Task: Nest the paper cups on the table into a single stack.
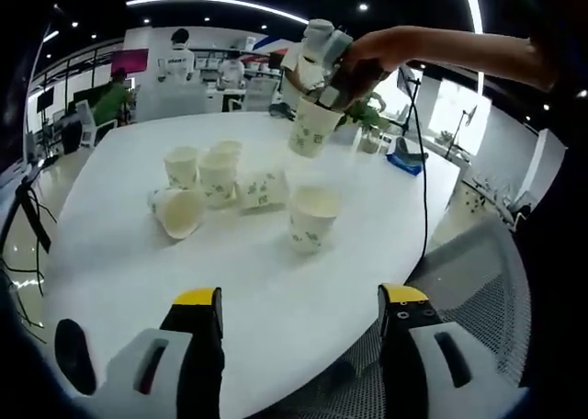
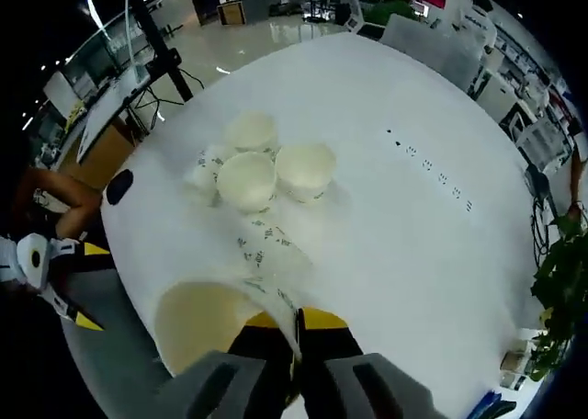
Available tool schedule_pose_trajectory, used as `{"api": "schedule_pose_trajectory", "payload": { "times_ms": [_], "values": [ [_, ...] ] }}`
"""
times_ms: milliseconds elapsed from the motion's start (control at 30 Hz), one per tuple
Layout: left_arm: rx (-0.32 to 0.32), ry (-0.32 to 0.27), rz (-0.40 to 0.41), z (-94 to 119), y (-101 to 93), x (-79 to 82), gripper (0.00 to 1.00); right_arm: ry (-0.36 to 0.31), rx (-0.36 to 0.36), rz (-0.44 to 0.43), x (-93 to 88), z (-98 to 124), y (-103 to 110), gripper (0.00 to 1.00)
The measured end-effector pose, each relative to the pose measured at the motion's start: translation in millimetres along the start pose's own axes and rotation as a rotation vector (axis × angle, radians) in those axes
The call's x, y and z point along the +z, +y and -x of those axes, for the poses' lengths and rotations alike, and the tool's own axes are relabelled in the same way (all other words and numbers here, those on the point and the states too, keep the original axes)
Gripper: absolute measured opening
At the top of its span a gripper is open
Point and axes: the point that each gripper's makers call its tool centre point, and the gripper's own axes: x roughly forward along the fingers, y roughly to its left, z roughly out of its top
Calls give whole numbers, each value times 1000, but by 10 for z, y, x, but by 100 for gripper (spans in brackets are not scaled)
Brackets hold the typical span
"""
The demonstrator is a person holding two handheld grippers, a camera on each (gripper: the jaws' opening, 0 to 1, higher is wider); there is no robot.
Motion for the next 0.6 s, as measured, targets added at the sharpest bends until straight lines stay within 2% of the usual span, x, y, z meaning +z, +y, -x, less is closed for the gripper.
{"api": "schedule_pose_trajectory", "payload": {
  "times_ms": [133, 233, 333, 600],
  "values": [
    [5, -4, 1, 8, 4, 6, 67, 14, 13, 34, -46, 26, 194, 0],
    [7, -6, 2, 13, 4, 8, 67, 23, 19, 52, -62, 23, 223, 0],
    [8, -6, 1, 19, -3, 10, 67, 35, 28, 75, -132, 26, 373, 0],
    [8, -7, -2, 9, 0, 6, 67, 64, 57, 117, -237, -28, 569, 0]
  ]
}}
